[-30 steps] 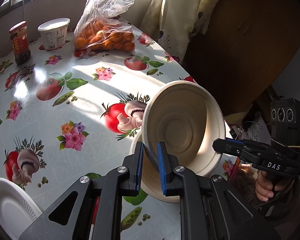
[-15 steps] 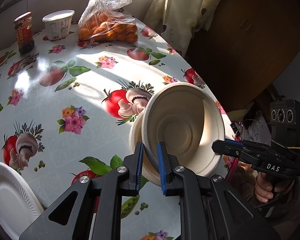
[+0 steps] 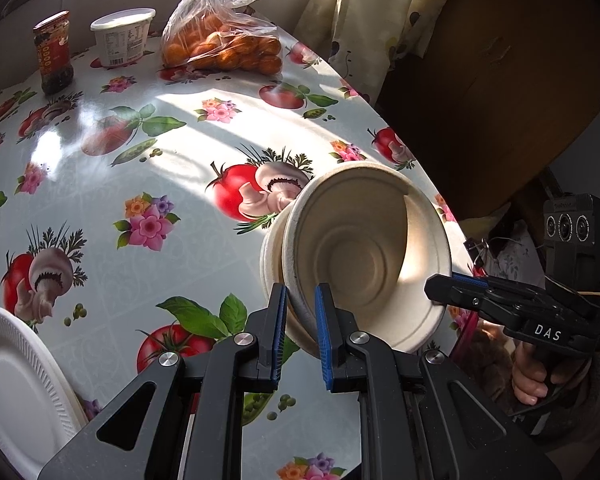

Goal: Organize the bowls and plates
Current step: 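Lower the held bowl into the nested beige bowls with the left tool, then open the left tool to release the bowl, then close the left tool on the rim of the nested bowl stack, then lift the bowl stack with the left tool and carry it toward the white plates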

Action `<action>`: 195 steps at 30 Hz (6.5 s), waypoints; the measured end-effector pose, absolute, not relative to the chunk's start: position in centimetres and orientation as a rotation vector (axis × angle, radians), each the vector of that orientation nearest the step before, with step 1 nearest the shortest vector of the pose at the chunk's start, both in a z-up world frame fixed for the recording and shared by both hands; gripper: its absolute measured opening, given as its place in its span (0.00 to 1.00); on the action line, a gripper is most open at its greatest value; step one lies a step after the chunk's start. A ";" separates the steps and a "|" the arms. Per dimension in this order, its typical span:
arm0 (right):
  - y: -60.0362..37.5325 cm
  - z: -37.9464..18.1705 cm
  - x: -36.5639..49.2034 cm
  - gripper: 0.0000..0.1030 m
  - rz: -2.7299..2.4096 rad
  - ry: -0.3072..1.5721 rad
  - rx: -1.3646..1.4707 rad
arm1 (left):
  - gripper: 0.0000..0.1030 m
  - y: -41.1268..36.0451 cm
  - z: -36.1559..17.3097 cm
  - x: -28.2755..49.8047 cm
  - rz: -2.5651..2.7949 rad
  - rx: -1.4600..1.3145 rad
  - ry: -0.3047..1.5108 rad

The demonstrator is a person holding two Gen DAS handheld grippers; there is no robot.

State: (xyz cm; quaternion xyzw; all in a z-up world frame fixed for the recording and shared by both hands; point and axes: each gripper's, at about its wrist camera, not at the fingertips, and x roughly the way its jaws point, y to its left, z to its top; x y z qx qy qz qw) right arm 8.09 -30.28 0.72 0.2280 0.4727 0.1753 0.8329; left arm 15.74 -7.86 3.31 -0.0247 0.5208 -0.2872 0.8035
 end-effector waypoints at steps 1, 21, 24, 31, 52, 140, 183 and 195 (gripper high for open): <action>-30.3 0.7 8.1 0.16 0.371 1.002 0.482 | 0.14 -7.9 3.3 15.7 -0.615 -0.053 1.116; -30.0 0.7 8.5 0.17 0.343 1.018 0.434 | 0.14 -7.8 3.3 15.7 -0.609 -0.064 1.116; -30.0 0.7 8.5 0.18 0.343 1.018 0.434 | 0.15 -7.8 3.3 15.7 -0.609 -0.064 1.115; -29.8 0.8 8.6 0.23 0.335 1.031 0.417 | 0.15 -7.9 3.4 15.6 -0.615 -0.066 1.114; -28.5 1.5 8.6 0.32 0.296 1.057 0.309 | 0.15 -7.9 3.4 15.7 -0.607 -0.071 1.114; -29.7 0.8 7.0 0.56 0.222 0.860 0.311 | 0.41 -6.1 2.9 11.2 -0.457 -0.131 0.877; -29.5 -0.4 8.3 0.31 0.282 0.882 0.358 | 0.22 -7.2 1.0 13.4 -0.496 -0.172 0.969; -29.5 -0.6 8.3 0.29 0.285 0.887 0.374 | 0.22 -6.9 1.1 13.4 -0.488 -0.186 0.964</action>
